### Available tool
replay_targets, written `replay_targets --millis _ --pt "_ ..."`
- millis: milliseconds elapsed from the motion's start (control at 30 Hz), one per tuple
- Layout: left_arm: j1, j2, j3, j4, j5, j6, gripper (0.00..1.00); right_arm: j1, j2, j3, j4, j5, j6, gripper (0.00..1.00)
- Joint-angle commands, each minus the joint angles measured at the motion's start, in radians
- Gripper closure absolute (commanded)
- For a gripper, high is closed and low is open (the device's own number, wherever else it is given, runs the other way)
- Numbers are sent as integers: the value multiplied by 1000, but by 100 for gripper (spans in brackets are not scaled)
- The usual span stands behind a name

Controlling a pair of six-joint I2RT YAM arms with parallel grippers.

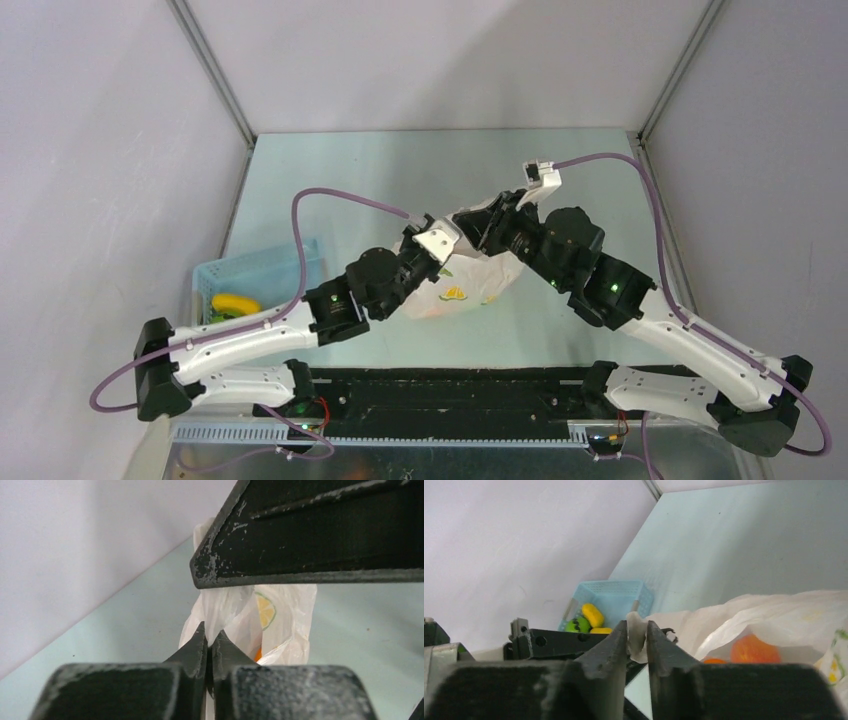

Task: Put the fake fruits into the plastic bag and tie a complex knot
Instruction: Tie the plastic bag at the center of the board.

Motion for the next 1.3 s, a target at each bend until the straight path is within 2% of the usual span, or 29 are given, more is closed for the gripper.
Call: replay_targets --millis 0,33,67,100,167,267,400,567,667,833,967,1267 --pt "76 -65 -1 -53 158 -130 99 -35 -16 46 46 -21 -96 64" --pt "91 -71 -2 -70 186 -150 100 -57 -21 47 44 -43 -120 50" --pt "118 -83 -3 -77 237 -186 100 -68 -33 47 39 -76 -173 43" --pt "130 -87 -1 -92 262 -204 100 -87 -51 46 37 -94 -200 30" --pt "174 -94 12 -119 336 -288 100 -115 -75 46 27 -149 -279 19" --pt "244 -97 31 -155 443 -364 100 -163 -114 45 -12 -217 -381 12" --pt "303 -93 51 -197 551 -439 100 -201 -174 45 -65 -288 -468 8" --pt "362 -99 65 -232 621 -502 100 -241 -216 40 -139 -197 -532 8" --pt "385 -103 66 -233 656 -531 100 -315 -246 -28 -114 -196 -531 9" --pt "414 -103 69 -239 699 -561 100 -438 -330 -210 53 -320 -475 9" --pt "432 -110 70 -247 718 -570 100 -491 -379 -349 195 -391 -477 9" --pt "464 -117 75 -277 770 -572 100 -572 -295 -516 511 -474 -509 13"
